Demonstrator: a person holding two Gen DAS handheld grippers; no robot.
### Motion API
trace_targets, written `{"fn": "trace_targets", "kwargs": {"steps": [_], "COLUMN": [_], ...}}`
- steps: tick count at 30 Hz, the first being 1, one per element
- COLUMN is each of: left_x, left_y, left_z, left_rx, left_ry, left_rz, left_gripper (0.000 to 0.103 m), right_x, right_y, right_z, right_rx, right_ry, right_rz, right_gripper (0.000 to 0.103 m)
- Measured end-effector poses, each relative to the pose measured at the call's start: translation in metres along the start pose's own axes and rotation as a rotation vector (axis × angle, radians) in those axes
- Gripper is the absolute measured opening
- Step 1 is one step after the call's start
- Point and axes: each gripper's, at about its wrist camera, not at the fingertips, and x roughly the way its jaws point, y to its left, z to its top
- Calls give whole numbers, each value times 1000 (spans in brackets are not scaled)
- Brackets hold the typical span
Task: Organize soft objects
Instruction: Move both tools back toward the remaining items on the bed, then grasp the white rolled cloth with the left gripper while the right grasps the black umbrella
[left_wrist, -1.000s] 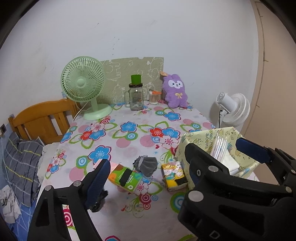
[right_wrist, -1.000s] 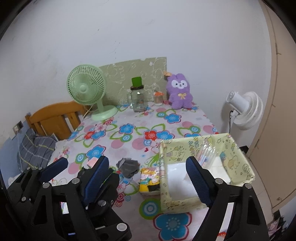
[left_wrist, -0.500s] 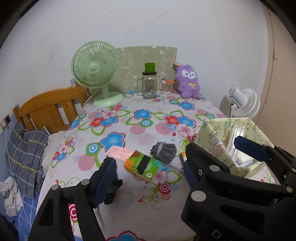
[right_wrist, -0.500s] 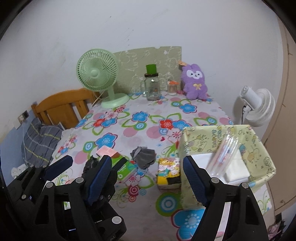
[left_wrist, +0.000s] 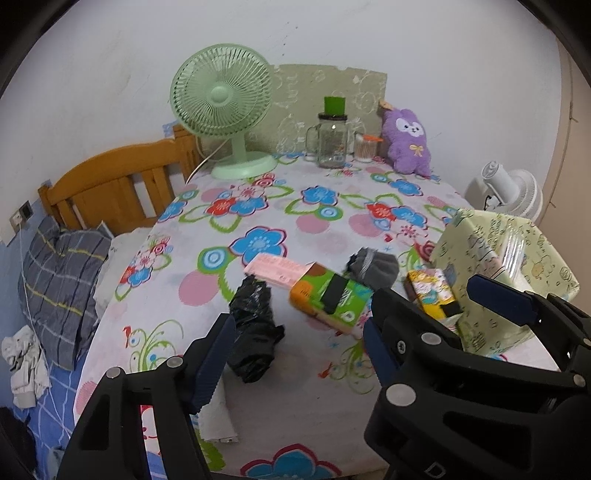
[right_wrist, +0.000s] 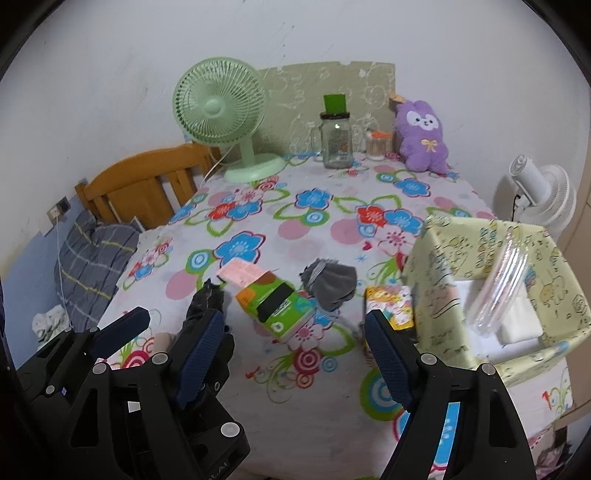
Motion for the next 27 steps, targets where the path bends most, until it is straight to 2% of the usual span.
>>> {"fn": "trace_targets", "kwargs": {"steps": [9, 14, 23, 27], "left_x": [11, 21, 32, 39], "left_y": [22, 39, 56, 63], "left_z": [-11, -17, -27, -33], "left_rx": [-45, -74, -91, -89], "left_ry": [30, 55, 92, 125], "left_rz": [8, 54, 88, 97], "left_gripper": [72, 70, 69, 64], "right_x": [17, 27, 44, 51], "right_y": [17, 30, 48, 52], "right_z": [-8, -12, -17, -19], "right_rx": [-16, -33, -61, -60], "right_ry": [34, 52, 90, 110], "right_rz": [19, 32, 58, 65], "right_gripper": [81, 80, 77, 77]}}
